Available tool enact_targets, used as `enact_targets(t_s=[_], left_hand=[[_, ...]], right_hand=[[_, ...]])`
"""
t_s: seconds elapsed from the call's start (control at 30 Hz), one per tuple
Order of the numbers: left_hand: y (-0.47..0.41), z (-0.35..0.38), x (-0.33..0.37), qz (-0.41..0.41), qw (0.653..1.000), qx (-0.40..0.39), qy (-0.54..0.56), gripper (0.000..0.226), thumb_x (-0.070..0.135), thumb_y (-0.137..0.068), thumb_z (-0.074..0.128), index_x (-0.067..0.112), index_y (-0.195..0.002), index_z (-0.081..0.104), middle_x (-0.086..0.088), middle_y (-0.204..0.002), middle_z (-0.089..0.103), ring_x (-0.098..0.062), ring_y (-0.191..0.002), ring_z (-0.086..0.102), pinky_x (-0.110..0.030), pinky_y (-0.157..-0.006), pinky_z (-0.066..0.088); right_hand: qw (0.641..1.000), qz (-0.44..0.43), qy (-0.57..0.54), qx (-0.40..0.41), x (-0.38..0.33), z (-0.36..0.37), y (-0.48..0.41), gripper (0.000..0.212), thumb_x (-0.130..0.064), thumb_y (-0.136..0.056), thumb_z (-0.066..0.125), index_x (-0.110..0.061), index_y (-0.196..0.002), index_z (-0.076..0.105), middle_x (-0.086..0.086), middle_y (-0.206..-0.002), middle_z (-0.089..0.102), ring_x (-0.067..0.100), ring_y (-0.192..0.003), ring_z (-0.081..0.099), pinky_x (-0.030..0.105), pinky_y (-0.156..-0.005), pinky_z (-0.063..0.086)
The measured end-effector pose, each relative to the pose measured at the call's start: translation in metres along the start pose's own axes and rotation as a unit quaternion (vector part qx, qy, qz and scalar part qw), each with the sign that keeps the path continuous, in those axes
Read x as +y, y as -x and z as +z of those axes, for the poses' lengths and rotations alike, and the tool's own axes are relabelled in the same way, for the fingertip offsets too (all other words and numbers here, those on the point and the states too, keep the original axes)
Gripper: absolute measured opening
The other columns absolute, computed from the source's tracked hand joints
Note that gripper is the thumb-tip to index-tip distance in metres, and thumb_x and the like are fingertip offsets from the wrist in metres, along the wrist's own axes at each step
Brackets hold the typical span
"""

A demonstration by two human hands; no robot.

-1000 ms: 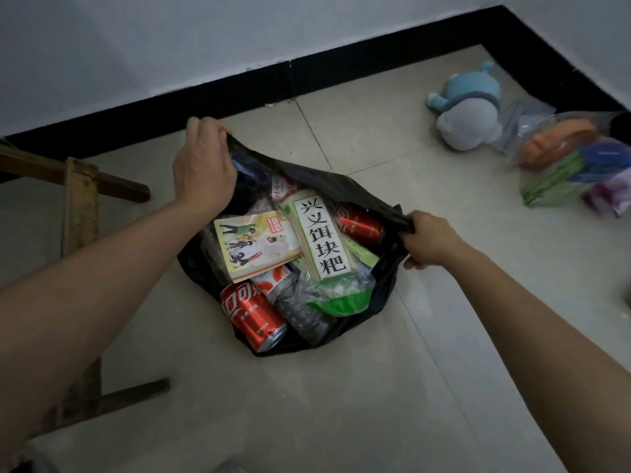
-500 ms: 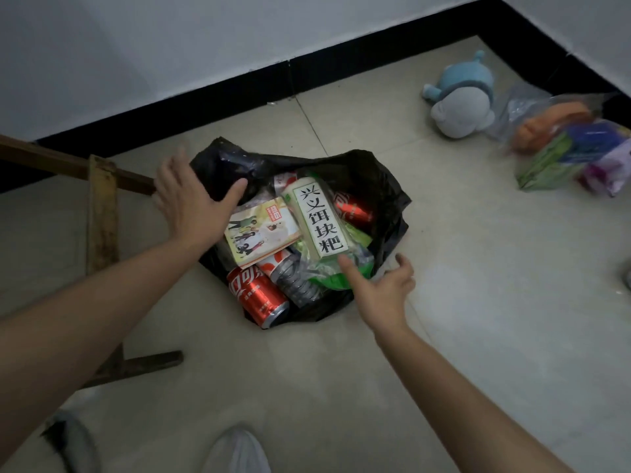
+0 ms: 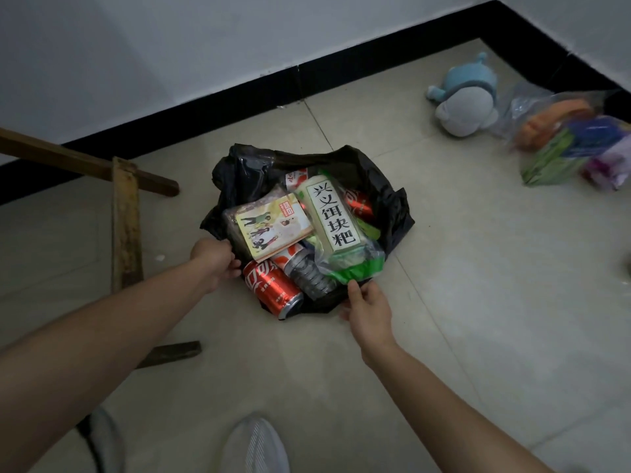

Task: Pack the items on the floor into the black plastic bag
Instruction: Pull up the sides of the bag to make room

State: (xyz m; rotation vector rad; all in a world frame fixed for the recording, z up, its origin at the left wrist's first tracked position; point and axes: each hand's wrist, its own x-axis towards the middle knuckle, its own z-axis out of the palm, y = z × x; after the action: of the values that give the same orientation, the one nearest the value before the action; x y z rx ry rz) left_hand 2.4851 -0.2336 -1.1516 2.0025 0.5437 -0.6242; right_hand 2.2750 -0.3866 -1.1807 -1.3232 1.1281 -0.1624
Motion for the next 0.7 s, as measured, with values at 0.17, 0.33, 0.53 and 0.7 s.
enact_targets(t_s=[0.17, 0.33, 0.53, 0.7], left_hand=[[0.005, 0.000, -0.008, 0.005, 0.999, 0.007, -0.034, 0.031, 0.034, -0.096, 0.053, 0.008, -0.113, 0.054, -0.013, -0.095, 0.065, -0.025, -0.070, 0.062, -0.032, -0.052, 0.054], [0.002, 0.004, -0.017, -0.018, 0.999, -0.046, -0.016, 0.036, 0.035, -0.098, 0.056, 0.000, -0.109, 0.056, -0.016, -0.083, 0.064, -0.026, -0.067, 0.065, -0.034, -0.052, 0.054], [0.022, 0.014, -0.031, 0.188, 0.972, 0.029, -0.136, 0.028, 0.025, -0.102, 0.037, 0.002, -0.088, 0.047, -0.026, -0.085, 0.061, -0.035, -0.064, 0.062, -0.045, -0.058, 0.056], [0.048, -0.009, -0.043, 0.315, 0.928, 0.079, -0.184, 0.028, 0.014, -0.096, 0.047, 0.000, -0.072, 0.043, -0.020, -0.070, 0.051, -0.029, -0.068, 0.050, -0.036, -0.059, 0.036]], right_hand=[[0.994, -0.043, -0.076, 0.072, -0.007, -0.006, 0.011, 0.033, -0.023, -0.103, 0.047, -0.014, -0.072, 0.039, 0.002, -0.074, 0.045, 0.026, -0.074, 0.058, 0.034, -0.067, 0.050], [0.985, -0.008, -0.148, 0.084, -0.033, -0.014, 0.003, 0.023, -0.019, -0.105, 0.039, -0.016, -0.083, 0.048, 0.005, -0.090, 0.056, 0.016, -0.077, 0.055, 0.037, -0.078, 0.055], [0.997, -0.056, 0.032, 0.032, -0.029, -0.023, -0.006, 0.035, -0.030, -0.088, 0.067, -0.020, -0.114, 0.047, -0.016, -0.093, 0.056, 0.011, -0.091, 0.060, 0.030, -0.082, 0.049], [0.976, -0.162, 0.129, 0.071, -0.025, -0.028, 0.000, 0.014, -0.013, -0.086, 0.060, -0.022, -0.094, 0.052, -0.012, -0.074, 0.056, 0.014, -0.070, 0.053, 0.010, -0.055, 0.035]])
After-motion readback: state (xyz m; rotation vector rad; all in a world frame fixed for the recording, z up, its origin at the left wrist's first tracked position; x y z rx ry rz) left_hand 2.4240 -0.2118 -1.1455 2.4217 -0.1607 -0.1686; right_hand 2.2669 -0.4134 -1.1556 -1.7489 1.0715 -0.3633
